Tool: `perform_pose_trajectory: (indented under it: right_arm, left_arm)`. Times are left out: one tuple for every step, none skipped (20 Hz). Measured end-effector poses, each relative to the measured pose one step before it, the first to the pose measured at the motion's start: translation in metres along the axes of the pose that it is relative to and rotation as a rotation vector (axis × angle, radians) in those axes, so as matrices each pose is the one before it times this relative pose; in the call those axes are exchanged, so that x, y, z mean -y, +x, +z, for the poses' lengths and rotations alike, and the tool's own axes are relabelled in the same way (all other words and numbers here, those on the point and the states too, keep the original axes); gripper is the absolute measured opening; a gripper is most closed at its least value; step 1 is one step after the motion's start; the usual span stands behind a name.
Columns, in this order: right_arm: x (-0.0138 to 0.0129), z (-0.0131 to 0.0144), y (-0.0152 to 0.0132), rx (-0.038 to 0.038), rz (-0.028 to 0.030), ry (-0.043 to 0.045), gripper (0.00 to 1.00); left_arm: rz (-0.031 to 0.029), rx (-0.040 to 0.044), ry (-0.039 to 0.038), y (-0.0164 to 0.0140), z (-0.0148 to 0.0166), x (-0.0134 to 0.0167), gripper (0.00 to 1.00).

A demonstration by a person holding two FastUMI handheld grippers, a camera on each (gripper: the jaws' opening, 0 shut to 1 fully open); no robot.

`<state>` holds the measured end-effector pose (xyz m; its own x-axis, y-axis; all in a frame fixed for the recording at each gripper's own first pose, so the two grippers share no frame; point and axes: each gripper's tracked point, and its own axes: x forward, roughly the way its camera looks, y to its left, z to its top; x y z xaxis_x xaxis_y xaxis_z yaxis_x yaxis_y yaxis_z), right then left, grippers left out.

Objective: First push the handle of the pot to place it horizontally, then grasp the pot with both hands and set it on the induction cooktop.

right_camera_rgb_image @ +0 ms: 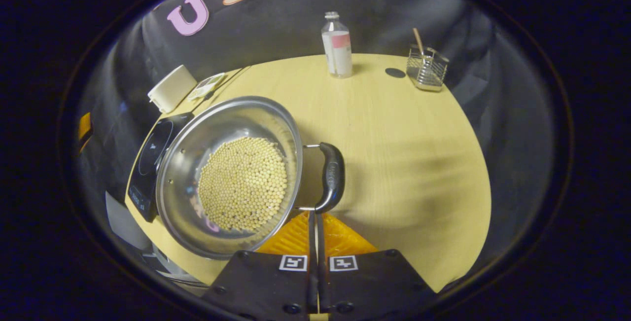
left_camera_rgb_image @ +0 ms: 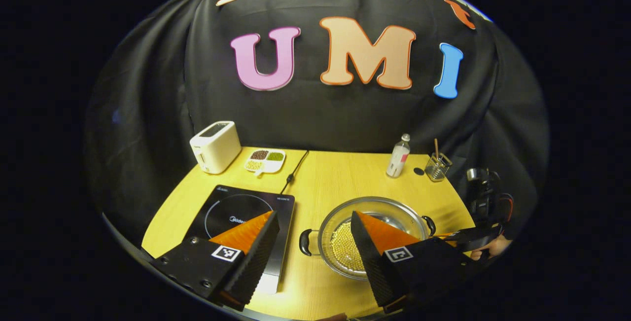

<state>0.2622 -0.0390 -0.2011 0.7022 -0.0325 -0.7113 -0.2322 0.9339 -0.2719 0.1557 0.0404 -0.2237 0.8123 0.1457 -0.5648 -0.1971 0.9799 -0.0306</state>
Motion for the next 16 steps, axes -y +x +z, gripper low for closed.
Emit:
perform_pose_trajectory:
  right_arm:
    - [0.00267, 0.00516, -0.00449, 0.01083, -0.01345, 0.01863, 0.00]
    - [0.00317, 0.01209, -0.00439, 0.03614, -0.00815, 0.02837, 0.00]
    - [0.00202, 0.01556, -0.00439, 0.04247, -0.01507, 0.03229, 0.03]
    - [0.00043, 0.01710, -0.00236, 0.04384, -0.00564, 0.02876, 0.00]
    - [-0.00082, 0.01809, 0.00059, 0.04049, -0.00635, 0.01640, 0.04]
    - [0.00074, 0.00586, 0.00424, 0.00049, -0.00992, -0.00206, 0.12]
    - [-0.00170, -0.00243, 0.00822, -0.03226, 0.00009, -0.01813, 0.19]
    - [0.00249, -0.00245, 0.00363, -0.01937, -0.01518, -0.01931, 0.37]
    - [0.00299, -0.00184, 0.00785, -0.00924, -0.02652, -0.02243, 0.40]
    - [-0.00353, -0.00091, 0.00704, -0.01094, -0.00380, -0.01365, 0.36]
    - [-0.00618, -0.00197, 0.00658, -0.01856, 0.01058, -0.00014, 0.51]
    - [-0.00843, -0.00173, -0.00240, -0.01426, 0.01006, -0.00565, 0.65]
    - [-0.00270, -0.00412, 0.00636, -0.00678, -0.00138, -0.01933, 0.67]
    - [0.00085, -0.00310, 0.00511, -0.01013, -0.00812, -0.02617, 0.67]
    - [0.00103, -0.00637, 0.00256, -0.01317, -0.01043, -0.01856, 0.70]
    - [-0.00076, -0.00284, 0.00347, -0.01208, 0.00001, -0.00339, 0.73]
  left_arm:
    - [-0.01407, -0.02713, -0.01736, 0.00933, -0.00729, 0.00168, 0.90]
    - [-0.01116, -0.03107, -0.00742, 0.00927, -0.00765, 0.00017, 0.90]
    - [-0.00433, -0.02491, 0.00341, 0.00806, -0.00752, -0.00229, 0.90]
    - [-0.00392, -0.01876, 0.00230, 0.00780, -0.00546, -0.00194, 0.94]
    - [-0.00713, -0.02096, -0.00096, 0.00788, -0.00638, -0.00078, 0.90]
    - [-0.00515, -0.02686, -0.00017, 0.00741, -0.00850, 0.00038, 0.89]
    - [-0.00193, -0.02478, -0.00329, 0.00749, -0.00781, -0.00044, 0.89]
    - [-0.00207, -0.02500, -0.00639, 0.00832, -0.00721, -0.00006, 0.89]
    - [-0.00334, -0.01793, -0.00544, 0.00915, -0.00526, -0.00015, 0.89]
    - [-0.00118, -0.01640, 0.00120, 0.00758, -0.00410, 0.00016, 0.89]
    - [0.00255, -0.01215, 0.00970, 0.00771, -0.00249, -0.00147, 0.89]
    - [0.00496, -0.01218, 0.01078, 0.00714, -0.00343, -0.00191, 0.89]
    - [0.00252, -0.01266, 0.00723, 0.00721, -0.00313, -0.00109, 0.89]
    - [0.00208, -0.01350, 0.00065, 0.00860, -0.00431, -0.00041, 0.89]
    - [-0.00089, -0.02274, -0.00667, 0.00772, -0.00607, -0.00030, 0.89]
    - [-0.00374, -0.02389, -0.01009, 0.00652, -0.00753, -0.00049, 0.89]
